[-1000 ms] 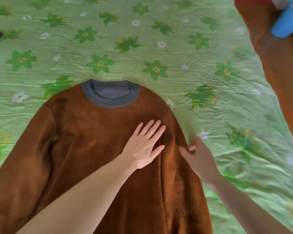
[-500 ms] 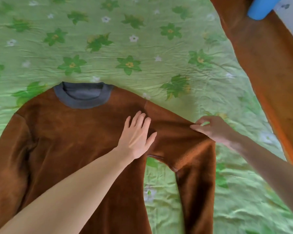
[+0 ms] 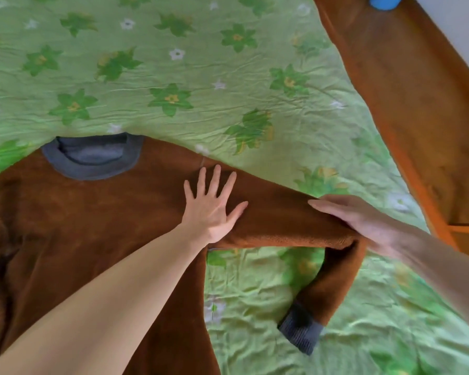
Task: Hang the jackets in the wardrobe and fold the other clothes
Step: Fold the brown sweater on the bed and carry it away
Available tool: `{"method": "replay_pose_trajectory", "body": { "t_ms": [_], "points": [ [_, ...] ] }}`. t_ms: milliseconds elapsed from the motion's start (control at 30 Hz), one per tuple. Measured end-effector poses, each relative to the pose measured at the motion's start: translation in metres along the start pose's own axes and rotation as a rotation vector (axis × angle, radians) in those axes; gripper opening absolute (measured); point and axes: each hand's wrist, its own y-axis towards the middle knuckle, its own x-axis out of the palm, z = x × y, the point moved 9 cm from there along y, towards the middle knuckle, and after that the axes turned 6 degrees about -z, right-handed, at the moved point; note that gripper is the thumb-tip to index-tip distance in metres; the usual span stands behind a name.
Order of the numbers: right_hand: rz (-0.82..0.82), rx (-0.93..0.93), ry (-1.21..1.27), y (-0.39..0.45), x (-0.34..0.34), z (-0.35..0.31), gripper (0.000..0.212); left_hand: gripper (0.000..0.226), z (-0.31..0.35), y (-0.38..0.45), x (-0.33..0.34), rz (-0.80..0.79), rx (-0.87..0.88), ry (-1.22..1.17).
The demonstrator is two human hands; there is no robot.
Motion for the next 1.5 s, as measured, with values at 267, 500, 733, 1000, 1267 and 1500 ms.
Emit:
{"method": "replay_pose_trajectory", "body": {
  "t_ms": [267, 500, 733, 1000, 1267, 1500],
  "points": [
    [0.094, 0.036, -0.271, -0.028, -0.053, 0.026, 0.062, 0.086, 0.0, 0.002, 0.003, 0.012, -0.044, 0.024],
    [-0.021, 0.16, -0.289, -0.04, -0.062, 0.059, 0.04, 0.08, 0.008, 0.0, 0.0, 0.104, -0.055, -0.005],
    [0.363, 0.073, -0.281, -0.027, -0.075, 0.058, 0.027, 0.064, 0.116, -0.014, -0.018, 0.262, 0.417, -0.056],
    [-0.183, 0.523, -0.396, -0.07, -0.073, 0.099, 0.028, 0.07, 0.15, 0.008, 0.021, -0.051, 0.504, 0.279],
    [0.221, 0.241, -0.274, -0.113, -0.154, 0.109, 0.049, 0.013, 0.166, 0.004, -0.027, 0.333, 0.535, 0.079],
    [0.622, 0.019, -0.318, -0.124, -0.186, 0.108, 0.025, 0.024, 0.16, 0.006, -0.057, 0.568, 0.271, -0.04]
  ]
}}
